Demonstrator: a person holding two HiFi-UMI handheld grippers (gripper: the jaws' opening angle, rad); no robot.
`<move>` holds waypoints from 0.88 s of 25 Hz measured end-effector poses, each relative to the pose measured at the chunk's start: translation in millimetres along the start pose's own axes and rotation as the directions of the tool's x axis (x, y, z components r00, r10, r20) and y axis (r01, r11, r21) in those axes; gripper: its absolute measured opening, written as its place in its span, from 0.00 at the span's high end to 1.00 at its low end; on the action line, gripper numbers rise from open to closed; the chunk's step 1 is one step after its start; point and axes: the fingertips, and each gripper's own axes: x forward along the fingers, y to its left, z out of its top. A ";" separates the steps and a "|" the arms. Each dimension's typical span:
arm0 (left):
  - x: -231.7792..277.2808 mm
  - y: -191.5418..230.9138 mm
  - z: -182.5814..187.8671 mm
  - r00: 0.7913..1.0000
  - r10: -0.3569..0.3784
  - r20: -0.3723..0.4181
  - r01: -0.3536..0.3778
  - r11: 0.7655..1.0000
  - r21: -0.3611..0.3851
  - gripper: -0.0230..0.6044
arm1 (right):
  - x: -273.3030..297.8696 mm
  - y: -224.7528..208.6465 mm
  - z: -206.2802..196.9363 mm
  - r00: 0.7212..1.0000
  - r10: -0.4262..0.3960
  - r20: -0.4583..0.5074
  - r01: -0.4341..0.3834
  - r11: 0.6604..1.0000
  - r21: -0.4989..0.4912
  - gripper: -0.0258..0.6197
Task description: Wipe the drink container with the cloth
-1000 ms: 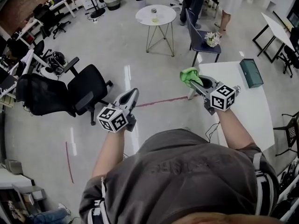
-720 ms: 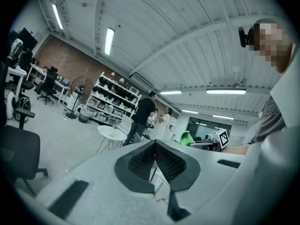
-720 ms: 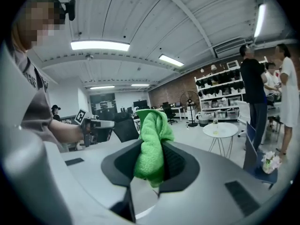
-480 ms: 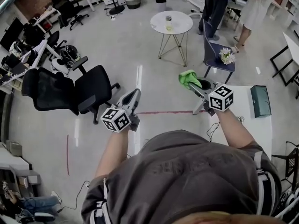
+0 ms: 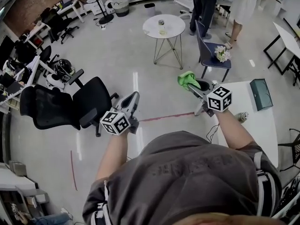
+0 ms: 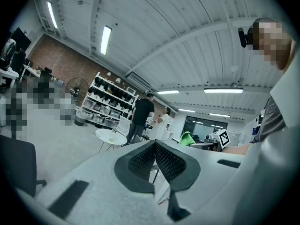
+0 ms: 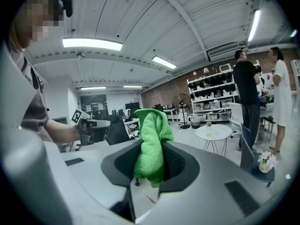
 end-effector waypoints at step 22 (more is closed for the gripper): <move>144.0 -80.5 -62.8 0.905 -0.370 -0.212 0.391 0.918 0.071 0.66 | -105.3 -74.6 -15.0 0.955 -0.290 0.057 0.286 0.956 0.062 0.82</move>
